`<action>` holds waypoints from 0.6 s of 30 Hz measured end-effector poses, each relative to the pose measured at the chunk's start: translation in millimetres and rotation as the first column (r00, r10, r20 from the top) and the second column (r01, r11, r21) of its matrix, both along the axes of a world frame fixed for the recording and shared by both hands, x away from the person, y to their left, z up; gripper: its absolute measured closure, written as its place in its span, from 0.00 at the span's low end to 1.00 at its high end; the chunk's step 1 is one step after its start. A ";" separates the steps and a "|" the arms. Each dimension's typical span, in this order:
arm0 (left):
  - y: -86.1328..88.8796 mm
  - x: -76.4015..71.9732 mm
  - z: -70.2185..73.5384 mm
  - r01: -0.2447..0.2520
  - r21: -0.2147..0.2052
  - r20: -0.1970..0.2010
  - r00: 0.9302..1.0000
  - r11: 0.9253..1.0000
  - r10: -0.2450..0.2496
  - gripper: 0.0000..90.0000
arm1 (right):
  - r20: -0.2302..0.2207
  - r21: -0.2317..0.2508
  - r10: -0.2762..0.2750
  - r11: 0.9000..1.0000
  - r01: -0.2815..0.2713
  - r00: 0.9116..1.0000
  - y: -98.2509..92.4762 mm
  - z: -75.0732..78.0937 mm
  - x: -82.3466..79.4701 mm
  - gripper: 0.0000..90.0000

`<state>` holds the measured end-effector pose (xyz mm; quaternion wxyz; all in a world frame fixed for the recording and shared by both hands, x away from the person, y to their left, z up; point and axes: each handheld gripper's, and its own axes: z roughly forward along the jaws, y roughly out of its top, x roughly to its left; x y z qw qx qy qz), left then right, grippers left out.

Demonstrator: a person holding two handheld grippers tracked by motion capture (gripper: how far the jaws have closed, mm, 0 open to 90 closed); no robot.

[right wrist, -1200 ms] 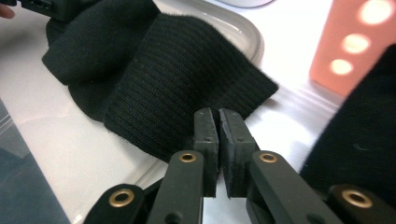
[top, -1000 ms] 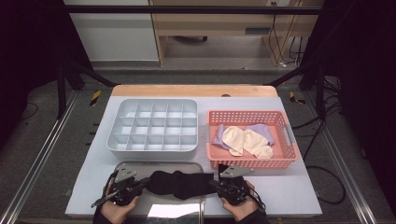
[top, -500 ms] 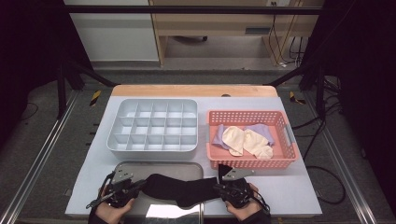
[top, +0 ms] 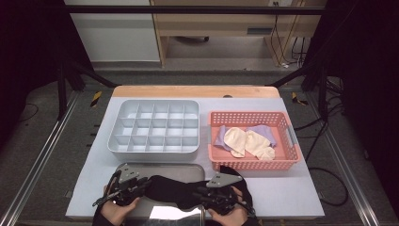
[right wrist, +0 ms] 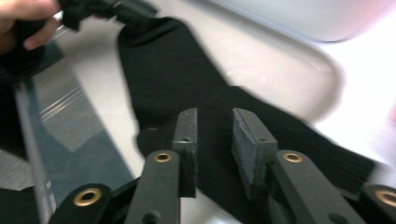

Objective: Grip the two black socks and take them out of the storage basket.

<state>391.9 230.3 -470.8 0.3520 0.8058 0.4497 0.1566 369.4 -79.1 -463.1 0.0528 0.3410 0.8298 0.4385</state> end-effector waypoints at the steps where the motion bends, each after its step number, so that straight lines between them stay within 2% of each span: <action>1: 0.4 0.4 -0.3 -0.002 -0.006 -0.003 1.000 1.000 0.002 0.89 | 0.001 -0.007 0.015 1.000 -0.015 1.000 5.8 -2.5 -1.5 0.75; 5: 1.4 1.4 -0.4 -0.002 -0.004 -0.005 1.000 1.000 0.002 0.95 | -0.009 -0.056 0.044 0.997 -0.044 0.999 23.9 -14.6 -4.5 0.74; 7: 1.4 1.4 -0.2 -0.002 -0.002 -0.002 1.000 1.000 0.002 0.96 | 0.016 -0.066 0.041 0.997 -0.040 0.999 26.9 -15.5 -5.7 0.77; 11: 1.8 2.7 0.2 -0.006 0.002 -0.002 1.000 1.000 0.006 0.96 | 0.036 -0.094 0.043 0.995 -0.039 0.998 28.5 -15.7 -8.8 0.92; 13: 2.7 3.4 0.3 -0.009 0.001 -0.001 1.000 1.000 0.009 0.97 | 0.026 -0.108 0.059 0.993 -0.056 0.998 30.0 -14.6 -9.9 0.97; 16: 5.2 3.5 1.9 -0.018 -0.009 0.006 1.000 1.000 0.018 0.97 | -0.012 -0.107 0.090 0.990 -0.091 0.996 28.5 -11.4 -10.5 0.98; 18: 6.6 3.0 2.4 -0.020 -0.008 0.009 1.000 1.000 0.020 0.97 | -0.021 -0.102 0.101 0.989 -0.103 0.995 26.2 -10.8 -11.6 0.98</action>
